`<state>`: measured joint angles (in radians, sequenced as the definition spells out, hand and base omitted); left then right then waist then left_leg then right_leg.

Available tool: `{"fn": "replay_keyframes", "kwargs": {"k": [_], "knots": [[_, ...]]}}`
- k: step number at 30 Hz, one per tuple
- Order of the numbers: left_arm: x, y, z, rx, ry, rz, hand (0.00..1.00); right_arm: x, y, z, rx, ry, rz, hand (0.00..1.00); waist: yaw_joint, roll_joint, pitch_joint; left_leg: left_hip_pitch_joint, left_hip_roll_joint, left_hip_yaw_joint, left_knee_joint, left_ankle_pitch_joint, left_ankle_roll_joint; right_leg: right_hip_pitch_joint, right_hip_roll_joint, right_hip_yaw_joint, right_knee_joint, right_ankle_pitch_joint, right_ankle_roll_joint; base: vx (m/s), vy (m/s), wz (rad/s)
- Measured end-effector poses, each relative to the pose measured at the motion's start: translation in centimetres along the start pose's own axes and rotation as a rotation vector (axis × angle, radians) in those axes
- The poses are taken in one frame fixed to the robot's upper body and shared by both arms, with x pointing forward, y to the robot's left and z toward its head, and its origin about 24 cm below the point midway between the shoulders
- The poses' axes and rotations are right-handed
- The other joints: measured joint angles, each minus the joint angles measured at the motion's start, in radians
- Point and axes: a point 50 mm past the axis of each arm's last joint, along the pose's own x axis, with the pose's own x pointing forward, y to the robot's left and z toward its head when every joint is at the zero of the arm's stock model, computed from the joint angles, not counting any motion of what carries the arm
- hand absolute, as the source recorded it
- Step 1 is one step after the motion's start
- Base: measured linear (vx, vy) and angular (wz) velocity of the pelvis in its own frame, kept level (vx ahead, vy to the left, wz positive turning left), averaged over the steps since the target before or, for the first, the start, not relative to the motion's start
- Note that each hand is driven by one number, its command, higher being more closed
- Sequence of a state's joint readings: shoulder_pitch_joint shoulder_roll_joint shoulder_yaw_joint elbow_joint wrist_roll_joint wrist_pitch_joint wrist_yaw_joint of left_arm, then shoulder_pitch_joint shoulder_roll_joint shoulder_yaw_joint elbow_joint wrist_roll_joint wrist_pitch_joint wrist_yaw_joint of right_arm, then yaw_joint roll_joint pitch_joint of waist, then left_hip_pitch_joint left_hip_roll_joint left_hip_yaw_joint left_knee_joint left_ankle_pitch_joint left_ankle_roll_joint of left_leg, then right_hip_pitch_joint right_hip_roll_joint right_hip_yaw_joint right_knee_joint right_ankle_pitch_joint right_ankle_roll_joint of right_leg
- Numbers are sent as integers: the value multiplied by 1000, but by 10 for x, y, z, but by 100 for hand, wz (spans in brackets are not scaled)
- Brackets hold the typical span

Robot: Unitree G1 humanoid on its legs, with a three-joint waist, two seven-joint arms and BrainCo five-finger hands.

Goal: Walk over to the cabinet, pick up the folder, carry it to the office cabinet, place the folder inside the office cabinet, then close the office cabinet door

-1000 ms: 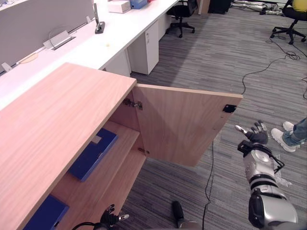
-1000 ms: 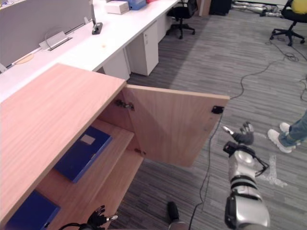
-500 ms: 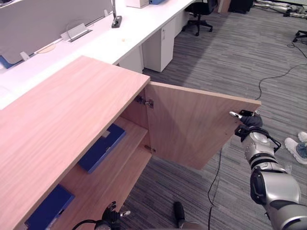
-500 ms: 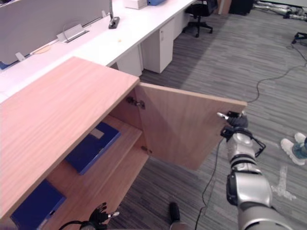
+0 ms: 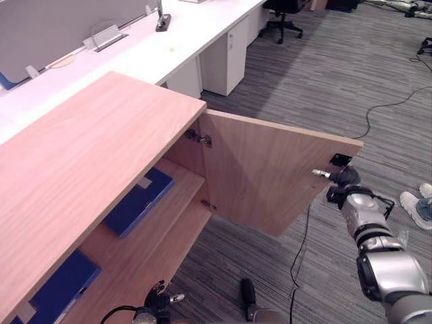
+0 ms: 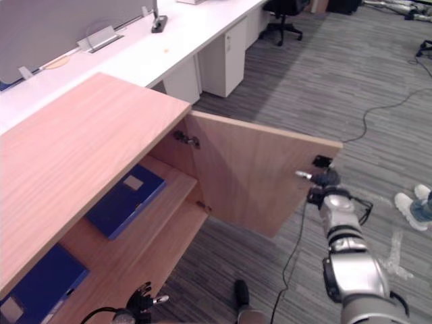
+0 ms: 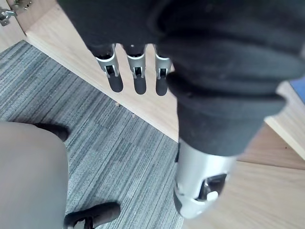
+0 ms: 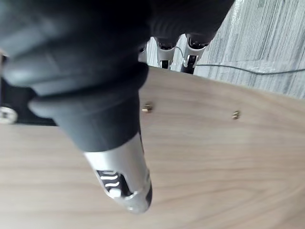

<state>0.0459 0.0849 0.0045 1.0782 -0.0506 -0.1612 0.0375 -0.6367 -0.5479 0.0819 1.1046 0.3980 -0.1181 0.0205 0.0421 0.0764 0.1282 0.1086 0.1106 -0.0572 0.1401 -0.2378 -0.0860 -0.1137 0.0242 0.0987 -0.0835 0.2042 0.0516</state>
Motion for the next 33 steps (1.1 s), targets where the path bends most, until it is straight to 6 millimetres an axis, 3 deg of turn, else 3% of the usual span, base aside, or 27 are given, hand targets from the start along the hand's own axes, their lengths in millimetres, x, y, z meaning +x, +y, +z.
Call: {"fn": "replay_keyframes", "kwargs": {"k": [6,11,13,16,19,21,29,33], "knots": [[1,-3,-1,8,15,-15,0,-22,30,-48,-282,108,214,0,-22,-1,1,15,18,51,-1,-1,-1,-10,32,47,0,8,-17,78,-21,-26],[1,0,-1,8,18,-8,0,-59,61,-90,-577,160,550,0,-46,-4,-1,14,19,75,6,0,-2,-25,45,78,-1,7,-18,52,-31,-23],[0,4,-4,-4,28,11,0,-82,82,-112,-751,191,776,0,-46,-6,-2,14,20,77,7,1,-2,-28,48,85,-5,5,-22,26,-25,-8],[-2,14,-11,-24,54,49,0,-108,115,-127,-839,176,1018,0,-31,-19,-14,11,18,82,8,1,-2,-35,49,96,-6,5,-22,8,-11,-5],[-5,27,-18,-77,75,110,0,-132,143,-138,-831,151,1172,0,-15,-29,-20,4,15,88,3,0,-3,-42,44,96,-6,7,-21,7,0,1],[-8,36,-24,-114,93,152,0,-139,151,-140,-809,143,1198,0,-9,-38,-24,2,13,89,2,-1,-2,-44,41,96,-6,10,-20,0,0,0],[-13,50,-32,-289,100,248,0,-146,156,-140,-806,138,1251,0,17,-57,-37,-20,12,42,6,-6,1,-40,25,42,-1,18,-22,63,14,15],[-13,46,-33,-339,100,250,0,-145,152,-145,-879,156,1258,0,53,-64,-39,-42,4,-29,5,15,1,-30,0,-28,-1,12,-23,48,-5,56]]}}
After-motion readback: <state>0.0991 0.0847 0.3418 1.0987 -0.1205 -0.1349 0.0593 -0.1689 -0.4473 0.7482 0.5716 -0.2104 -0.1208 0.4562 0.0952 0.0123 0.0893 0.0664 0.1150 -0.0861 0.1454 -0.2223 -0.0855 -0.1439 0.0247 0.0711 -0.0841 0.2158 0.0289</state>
